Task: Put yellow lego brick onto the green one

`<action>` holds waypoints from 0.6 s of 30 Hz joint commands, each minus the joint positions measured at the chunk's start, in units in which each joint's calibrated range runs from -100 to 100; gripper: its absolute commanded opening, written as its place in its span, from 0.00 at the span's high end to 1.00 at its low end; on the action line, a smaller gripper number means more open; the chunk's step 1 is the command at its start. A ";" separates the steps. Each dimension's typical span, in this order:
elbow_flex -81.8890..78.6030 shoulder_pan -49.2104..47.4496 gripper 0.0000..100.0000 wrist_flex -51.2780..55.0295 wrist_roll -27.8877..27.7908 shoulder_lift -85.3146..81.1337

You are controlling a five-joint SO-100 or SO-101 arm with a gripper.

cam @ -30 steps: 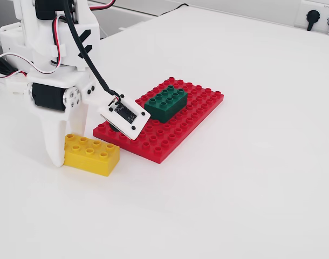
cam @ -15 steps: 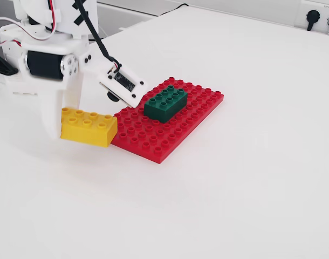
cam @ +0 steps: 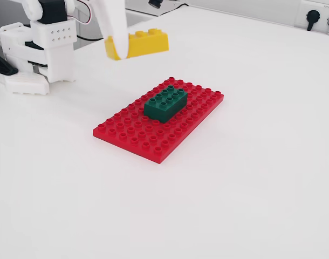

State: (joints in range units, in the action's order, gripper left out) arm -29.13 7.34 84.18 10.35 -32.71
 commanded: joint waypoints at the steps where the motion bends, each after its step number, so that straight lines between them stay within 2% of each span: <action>1: 1.52 -1.22 0.85 -0.71 -7.17 -2.43; 4: 1.52 -1.29 0.85 -0.79 -11.76 -2.35; 8: 0.88 -2.84 0.85 -3.39 -15.09 -2.27; 13: -3.82 -3.87 0.85 -9.44 -14.94 -1.18; 18: -3.36 -5.79 0.85 -12.04 -14.15 9.21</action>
State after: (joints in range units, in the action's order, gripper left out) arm -33.81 2.99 73.21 -3.80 -28.16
